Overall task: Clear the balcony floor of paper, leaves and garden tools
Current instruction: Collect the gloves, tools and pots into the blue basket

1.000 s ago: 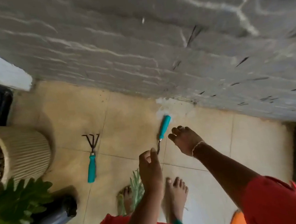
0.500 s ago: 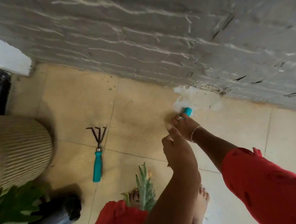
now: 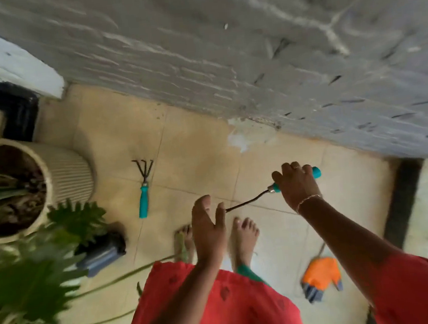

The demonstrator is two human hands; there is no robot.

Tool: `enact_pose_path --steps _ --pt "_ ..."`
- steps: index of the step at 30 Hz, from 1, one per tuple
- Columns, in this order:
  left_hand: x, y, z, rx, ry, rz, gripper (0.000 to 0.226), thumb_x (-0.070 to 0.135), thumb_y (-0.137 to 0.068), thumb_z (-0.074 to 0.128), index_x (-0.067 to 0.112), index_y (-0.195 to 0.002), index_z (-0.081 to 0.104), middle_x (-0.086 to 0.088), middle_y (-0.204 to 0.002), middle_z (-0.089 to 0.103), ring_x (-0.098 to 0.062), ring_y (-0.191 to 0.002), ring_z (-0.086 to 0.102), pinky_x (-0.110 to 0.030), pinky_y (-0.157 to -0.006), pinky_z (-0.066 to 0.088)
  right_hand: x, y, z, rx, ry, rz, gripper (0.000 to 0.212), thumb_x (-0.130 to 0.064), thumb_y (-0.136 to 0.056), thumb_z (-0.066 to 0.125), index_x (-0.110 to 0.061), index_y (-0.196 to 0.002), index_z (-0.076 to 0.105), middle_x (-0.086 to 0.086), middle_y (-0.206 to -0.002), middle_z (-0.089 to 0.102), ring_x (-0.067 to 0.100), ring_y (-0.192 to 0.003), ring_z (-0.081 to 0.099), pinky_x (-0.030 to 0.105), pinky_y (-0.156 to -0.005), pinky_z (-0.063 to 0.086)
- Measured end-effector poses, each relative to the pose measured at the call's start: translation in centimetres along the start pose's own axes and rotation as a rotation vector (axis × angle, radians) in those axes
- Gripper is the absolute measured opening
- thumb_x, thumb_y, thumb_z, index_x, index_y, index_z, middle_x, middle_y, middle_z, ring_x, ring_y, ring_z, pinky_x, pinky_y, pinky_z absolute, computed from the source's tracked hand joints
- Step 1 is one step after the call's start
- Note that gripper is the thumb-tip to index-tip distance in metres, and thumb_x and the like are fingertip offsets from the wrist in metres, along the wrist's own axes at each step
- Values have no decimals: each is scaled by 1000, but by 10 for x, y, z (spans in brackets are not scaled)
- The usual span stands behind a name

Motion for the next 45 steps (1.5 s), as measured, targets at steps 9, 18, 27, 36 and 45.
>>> enact_pose_path --steps 9,18,27,36,45 --pt "122 97 -120 -261 -290 273 36 24 -89 62 3 -117 56 -13 -113 61 -26 -107 57 -30 -88 43 54 213 -144 43 -222 376 27 -5 -48 80 -13 -69 65 9 -67 59 32 -63 59 40 -55 47" --pt "224 158 -167 -559 -551 579 32 23 -88 63 8 -116 56 -7 -116 61 -22 -105 58 -24 -85 43 47 353 -224 143 -442 757 29 -18 -92 45 -22 -121 47 3 -119 49 25 -113 45 39 -92 37" --pt "244 248 -124 -760 -802 921 21 21 -90 59 10 -108 58 -5 -110 64 -22 -99 60 -26 -80 44 0 509 -191 197 -692 1179 32 -26 -73 72 -20 -102 58 5 -100 58 25 -94 56 38 -76 44" --pt "148 425 -70 -1043 -1089 1262 21 17 -90 57 11 -109 60 -5 -106 65 -23 -95 61 -24 -76 44 -109 693 -85 183 -856 1647 24 -15 -91 47 -19 -114 48 3 -118 49 25 -114 44 37 -91 33" --pt "-42 611 -67 -1350 -1200 1368 18 12 -89 57 9 -107 59 -8 -102 65 -20 -85 58 -26 -73 40 -289 876 -1 46 -947 2008 33 -1 -73 62 -13 -103 58 10 -106 56 33 -104 52 43 -84 38"
Point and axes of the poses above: each hand's wrist, its own y-axis away from the middle knuckle, its own z-axis out of the palm, x = y × z, the point moved 7 cm from there along -y, towards the middle knuckle
